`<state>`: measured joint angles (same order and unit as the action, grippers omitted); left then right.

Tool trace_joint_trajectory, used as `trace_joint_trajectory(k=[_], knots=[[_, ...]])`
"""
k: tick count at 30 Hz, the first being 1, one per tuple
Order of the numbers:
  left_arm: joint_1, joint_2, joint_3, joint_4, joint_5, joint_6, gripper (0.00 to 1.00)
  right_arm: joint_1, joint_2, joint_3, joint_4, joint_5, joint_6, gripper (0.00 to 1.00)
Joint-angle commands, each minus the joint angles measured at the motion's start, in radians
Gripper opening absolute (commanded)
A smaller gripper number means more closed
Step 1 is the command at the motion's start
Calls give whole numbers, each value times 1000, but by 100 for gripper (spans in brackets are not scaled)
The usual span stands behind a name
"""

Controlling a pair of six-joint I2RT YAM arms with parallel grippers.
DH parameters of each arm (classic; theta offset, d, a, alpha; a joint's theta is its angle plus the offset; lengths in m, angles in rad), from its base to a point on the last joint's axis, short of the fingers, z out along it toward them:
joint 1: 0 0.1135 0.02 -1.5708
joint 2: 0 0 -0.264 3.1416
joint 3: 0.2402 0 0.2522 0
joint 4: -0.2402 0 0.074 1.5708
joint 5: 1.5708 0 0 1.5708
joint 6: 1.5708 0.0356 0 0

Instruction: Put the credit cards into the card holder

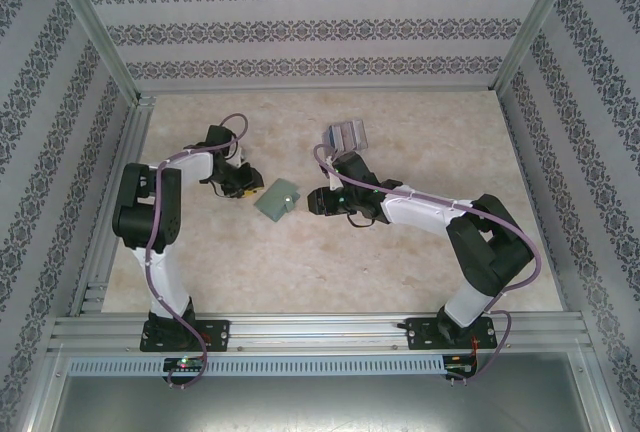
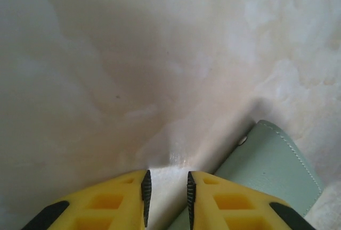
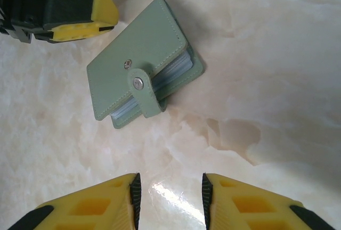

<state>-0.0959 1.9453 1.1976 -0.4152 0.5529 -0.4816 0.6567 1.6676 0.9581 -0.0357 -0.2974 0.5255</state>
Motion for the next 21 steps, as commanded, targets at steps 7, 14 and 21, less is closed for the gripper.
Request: trace_joint_trajectory(k=[7,14,21], knots=[[-33,-47,-157,62,91,-62,29,-19,-5,10,-50,-3,-5,39],[-98,-97,-204,98,109,-121,29,-50,-23,16,-82,9,-23,39],[-156,-156,-262,172,104,-218,29,-95,-48,18,-122,15,-44,39]])
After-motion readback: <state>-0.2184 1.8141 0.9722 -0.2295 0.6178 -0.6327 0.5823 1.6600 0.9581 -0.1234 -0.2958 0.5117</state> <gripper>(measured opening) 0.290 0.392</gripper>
